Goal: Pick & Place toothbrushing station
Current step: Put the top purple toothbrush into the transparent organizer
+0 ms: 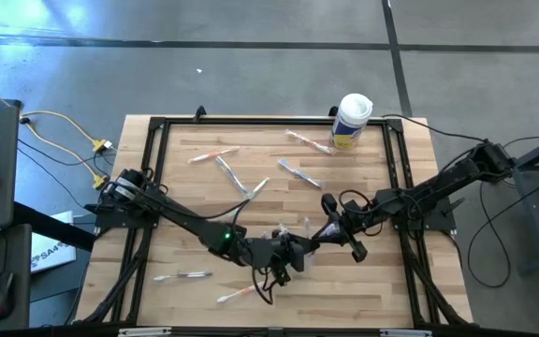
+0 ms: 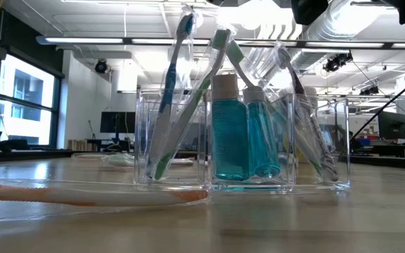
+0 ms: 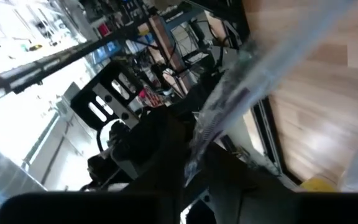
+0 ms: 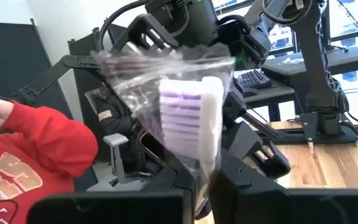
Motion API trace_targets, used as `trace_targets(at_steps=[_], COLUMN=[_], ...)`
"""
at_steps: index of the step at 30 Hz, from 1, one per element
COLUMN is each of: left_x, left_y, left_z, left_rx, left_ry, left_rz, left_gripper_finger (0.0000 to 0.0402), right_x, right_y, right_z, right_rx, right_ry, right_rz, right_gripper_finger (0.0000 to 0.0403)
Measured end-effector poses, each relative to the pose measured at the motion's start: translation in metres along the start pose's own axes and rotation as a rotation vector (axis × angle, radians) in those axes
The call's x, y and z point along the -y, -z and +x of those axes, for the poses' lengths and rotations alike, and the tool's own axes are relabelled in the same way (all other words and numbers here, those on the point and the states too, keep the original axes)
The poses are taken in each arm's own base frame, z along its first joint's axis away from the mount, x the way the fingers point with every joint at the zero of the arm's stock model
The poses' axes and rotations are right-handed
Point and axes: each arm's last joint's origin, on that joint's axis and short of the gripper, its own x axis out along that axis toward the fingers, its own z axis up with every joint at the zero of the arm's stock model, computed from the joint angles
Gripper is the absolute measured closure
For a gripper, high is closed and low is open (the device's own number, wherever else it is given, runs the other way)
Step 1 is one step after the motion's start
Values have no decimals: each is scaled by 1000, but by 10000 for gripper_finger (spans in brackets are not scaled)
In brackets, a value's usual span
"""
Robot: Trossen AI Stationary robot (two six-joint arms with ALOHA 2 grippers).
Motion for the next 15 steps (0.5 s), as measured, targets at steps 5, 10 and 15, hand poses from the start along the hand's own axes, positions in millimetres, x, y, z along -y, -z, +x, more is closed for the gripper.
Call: trace_targets(at_steps=[5, 10, 15], left_x=[-3, -5, -5], left_y=[-7, -6, -6], left_z=[-5, -6, -6], left_rx=[9, -37, -41], left_ry=[-10, -4, -6], left_rz=[-55, -189, -288], left_gripper_finger=[310, 277, 249], right_x=[0, 0, 0], right_y=[0, -1, -1], right_z=[0, 0, 0], right_rx=[-1, 6, 7], right_ry=[-10, -2, -1], right_rz=[-18, -24, -22], right_gripper_finger=[393, 393, 393])
